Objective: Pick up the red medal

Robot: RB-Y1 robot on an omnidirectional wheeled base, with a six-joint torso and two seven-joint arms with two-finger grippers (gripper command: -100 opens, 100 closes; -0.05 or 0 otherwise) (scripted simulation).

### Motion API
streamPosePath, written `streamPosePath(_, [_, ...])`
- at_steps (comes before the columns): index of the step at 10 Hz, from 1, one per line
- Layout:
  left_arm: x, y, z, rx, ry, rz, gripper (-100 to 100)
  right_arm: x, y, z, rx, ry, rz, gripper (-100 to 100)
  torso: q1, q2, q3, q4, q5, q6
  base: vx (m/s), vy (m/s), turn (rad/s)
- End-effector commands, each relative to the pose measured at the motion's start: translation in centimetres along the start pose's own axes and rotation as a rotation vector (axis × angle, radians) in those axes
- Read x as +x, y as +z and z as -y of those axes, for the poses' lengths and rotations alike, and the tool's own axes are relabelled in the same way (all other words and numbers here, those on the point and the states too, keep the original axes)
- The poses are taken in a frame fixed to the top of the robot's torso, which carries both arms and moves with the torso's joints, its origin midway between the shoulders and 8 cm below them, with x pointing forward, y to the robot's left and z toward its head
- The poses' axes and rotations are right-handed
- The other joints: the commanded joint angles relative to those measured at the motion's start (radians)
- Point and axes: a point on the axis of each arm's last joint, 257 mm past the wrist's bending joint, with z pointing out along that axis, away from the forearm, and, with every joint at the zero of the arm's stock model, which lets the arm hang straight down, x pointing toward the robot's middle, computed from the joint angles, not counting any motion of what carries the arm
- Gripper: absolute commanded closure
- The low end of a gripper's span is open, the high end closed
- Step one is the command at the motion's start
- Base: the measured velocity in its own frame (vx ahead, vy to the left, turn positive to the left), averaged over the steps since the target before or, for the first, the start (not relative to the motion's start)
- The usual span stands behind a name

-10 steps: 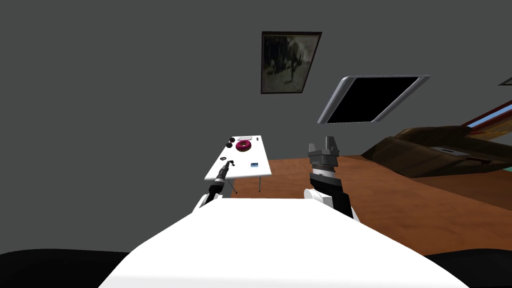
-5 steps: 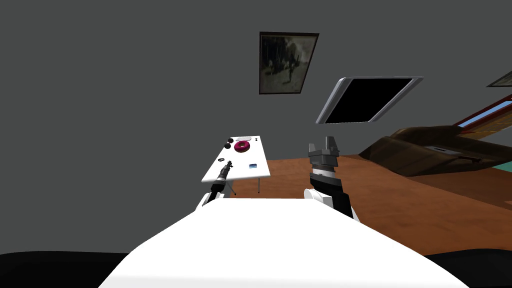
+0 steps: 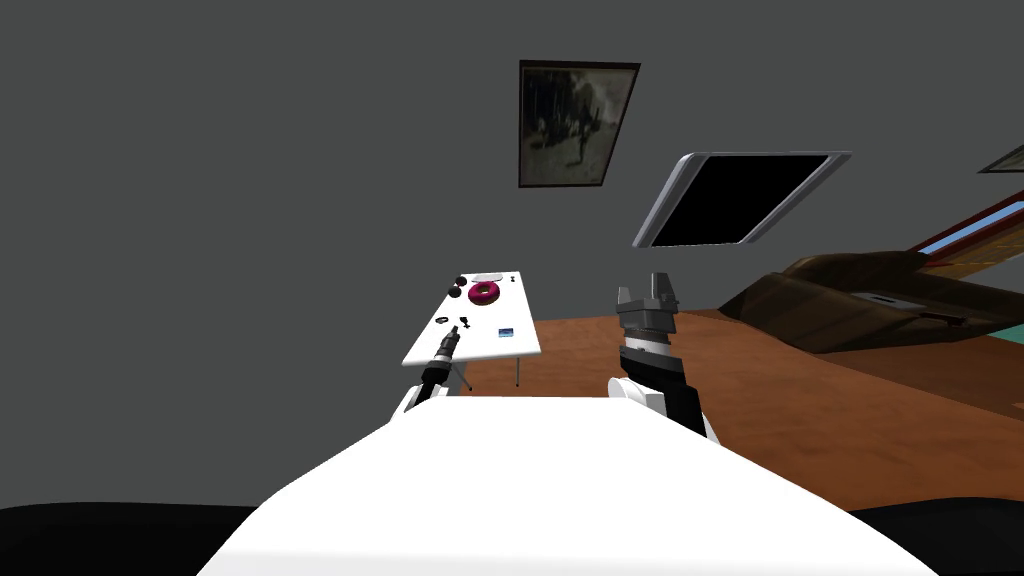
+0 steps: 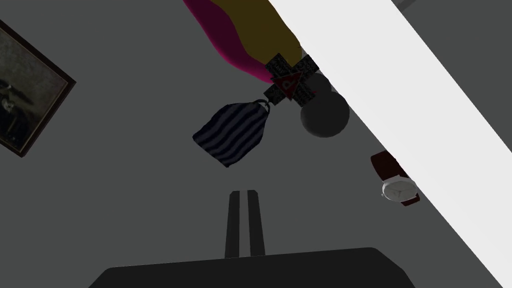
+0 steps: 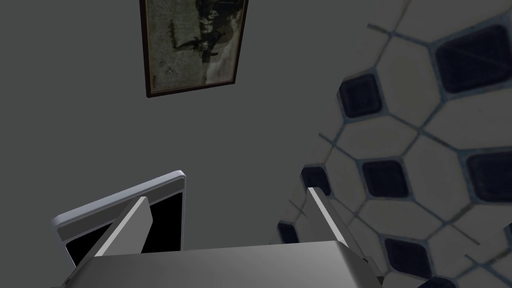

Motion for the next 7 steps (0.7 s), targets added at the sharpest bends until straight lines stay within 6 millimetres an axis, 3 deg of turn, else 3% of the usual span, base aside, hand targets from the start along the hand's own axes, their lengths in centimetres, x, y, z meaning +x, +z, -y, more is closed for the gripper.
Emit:
streamPosePath(1, [0.0, 0.0, 0.0, 0.000, 0.000, 0.000, 100, 0.0, 0.0, 0.0, 0.000, 0.000, 0.000, 0, 0.000, 0.000, 0.000, 0.000, 0.000, 0.000, 0.000, 0.000, 0.000])
streamPosePath(3, [-0.1, 0.5, 0.2, 0.008, 0.015, -0.007, -100, 0.0, 0.0, 0.0, 0.000, 0.000, 0.000, 0, 0.000, 0.000, 0.000, 0.000, 0.000, 0.000, -0.047, -0.024, 0.012])
streamPosePath(7, [-0.7, 2.8, 1.0, 0.038, 0.095, -0.045, -100, 0.0, 0.0, 0.0, 0.000, 0.001, 0.000, 0, -0.012, 0.012, 0.007, 0.003, -0.003, 0.000, -0.174, -0.159, 0.030])
